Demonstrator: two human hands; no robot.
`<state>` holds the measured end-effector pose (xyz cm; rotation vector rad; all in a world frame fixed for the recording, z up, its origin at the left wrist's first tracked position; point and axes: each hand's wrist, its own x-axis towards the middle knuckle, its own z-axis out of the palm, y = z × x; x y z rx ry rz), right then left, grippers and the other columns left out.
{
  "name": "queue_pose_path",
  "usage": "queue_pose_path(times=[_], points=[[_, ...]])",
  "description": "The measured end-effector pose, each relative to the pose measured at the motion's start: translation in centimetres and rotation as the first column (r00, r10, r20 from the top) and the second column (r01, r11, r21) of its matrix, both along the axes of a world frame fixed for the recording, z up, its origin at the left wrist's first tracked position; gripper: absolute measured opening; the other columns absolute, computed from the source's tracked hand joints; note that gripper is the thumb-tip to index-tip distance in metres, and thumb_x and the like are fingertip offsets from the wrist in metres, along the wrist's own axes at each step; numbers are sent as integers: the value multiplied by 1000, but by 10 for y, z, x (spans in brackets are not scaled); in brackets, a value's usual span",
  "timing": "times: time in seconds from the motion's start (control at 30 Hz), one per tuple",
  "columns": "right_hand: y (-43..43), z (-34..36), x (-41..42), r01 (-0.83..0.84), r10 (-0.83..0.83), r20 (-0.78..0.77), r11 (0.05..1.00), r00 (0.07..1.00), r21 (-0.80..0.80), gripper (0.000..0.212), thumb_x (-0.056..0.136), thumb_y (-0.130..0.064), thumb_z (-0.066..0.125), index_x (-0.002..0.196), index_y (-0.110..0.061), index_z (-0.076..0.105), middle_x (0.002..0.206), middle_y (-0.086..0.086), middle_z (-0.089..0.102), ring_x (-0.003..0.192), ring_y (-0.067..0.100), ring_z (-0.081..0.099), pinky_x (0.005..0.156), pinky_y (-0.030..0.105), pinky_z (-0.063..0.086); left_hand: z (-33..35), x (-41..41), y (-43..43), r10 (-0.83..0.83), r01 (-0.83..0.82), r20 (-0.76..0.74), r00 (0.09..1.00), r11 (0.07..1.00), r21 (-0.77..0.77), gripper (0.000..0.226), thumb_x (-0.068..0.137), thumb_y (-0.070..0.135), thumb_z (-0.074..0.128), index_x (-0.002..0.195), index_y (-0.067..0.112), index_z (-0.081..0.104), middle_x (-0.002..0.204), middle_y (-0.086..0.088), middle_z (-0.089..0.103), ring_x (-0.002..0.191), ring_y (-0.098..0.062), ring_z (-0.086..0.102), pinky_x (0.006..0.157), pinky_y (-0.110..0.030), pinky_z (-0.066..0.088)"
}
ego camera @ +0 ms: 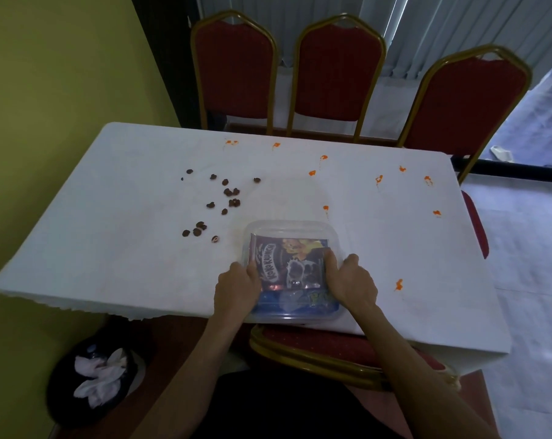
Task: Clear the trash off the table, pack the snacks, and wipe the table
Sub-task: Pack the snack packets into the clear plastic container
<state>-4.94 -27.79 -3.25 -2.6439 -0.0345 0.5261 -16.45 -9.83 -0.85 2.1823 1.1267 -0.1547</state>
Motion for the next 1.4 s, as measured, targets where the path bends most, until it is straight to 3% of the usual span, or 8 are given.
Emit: queue_pose_path(times=[0.13, 0.37, 0.5, 0.73, 0.93, 1.13, 1.23, 1.4], points=[[-4, 0, 1, 33, -28, -72, 997, 997, 75, 80, 89, -80, 24, 113, -8, 50, 110, 13, 63, 91, 27, 57, 76, 37, 44, -1, -7, -2, 49, -47, 17, 999, 992, -114, 35, 103, 44, 37, 101, 12, 49, 93, -2, 57, 71, -5, 51, 56, -21, 36], [10, 15, 9, -36, 41, -41, 992, 998, 125, 75, 89, -78, 29, 99, -8, 55, 92, 5, 60, 80, 21, 57, 66, 35, 43, 1, -10, 23, 134, -114, 81, 988, 969, -218, 43, 100, 43, 46, 121, 6, 50, 104, -6, 57, 82, -12, 53, 59, -22, 39], [43, 29, 11, -80, 93, -55, 975, 994, 206, 71, 90, -77, 32, 88, -9, 55, 84, 2, 59, 74, 15, 55, 57, 30, 36, 6, -19, 50, 216, -186, 111, 970, 956, -228, 45, 98, 45, 49, 122, 7, 51, 111, -9, 60, 92, -20, 57, 75, -31, 47], [137, 33, 20, -130, 169, -94, 938, 981, 322, 59, 90, -74, 41, 78, -16, 48, 86, 5, 59, 81, 22, 58, 71, 36, 46, 14, -29, 129, 349, -316, 137, 927, 924, -216, 37, 98, 44, 49, 113, 10, 52, 107, -7, 59, 89, -22, 57, 66, -31, 44], [240, 34, 31, -139, 238, -222, 911, 945, 388, 60, 86, -74, 50, 86, -14, 53, 88, 3, 62, 80, 16, 60, 65, 32, 51, 13, -27, 233, 447, -402, 161, 880, 881, -250, 38, 93, 44, 53, 105, 10, 62, 100, -8, 67, 87, -23, 63, 64, -31, 47], [357, 36, 55, -129, 265, -286, 899, 921, 419, 72, 75, -83, 50, 105, -17, 57, 102, 3, 65, 90, 20, 66, 71, 43, 63, 18, -1, 351, 487, -433, 208, 848, 863, -259, 20, 90, 36, 58, 88, 18, 65, 87, -3, 68, 83, -25, 66, 78, -47, 59], [414, 33, 64, -112, 262, -321, 901, 910, 420, 61, 84, -69, 57, 106, -13, 51, 104, 6, 61, 89, 18, 63, 66, 37, 60, 15, 11, 407, 519, -469, 228, 824, 850, -240, 28, 89, 37, 57, 95, 12, 68, 90, -7, 70, 83, -26, 66, 78, -47, 59], [498, 19, 79, -16, 223, -398, 887, 890, 462, 51, 87, -53, 64, 110, -11, 49, 108, 9, 61, 97, 20, 63, 82, 45, 61, 2, 33, 495, 520, -465, 222, 825, 847, -258, 34, 89, 39, 52, 99, 9, 65, 97, -9, 68, 88, -30, 65, 77, -45, 57]])
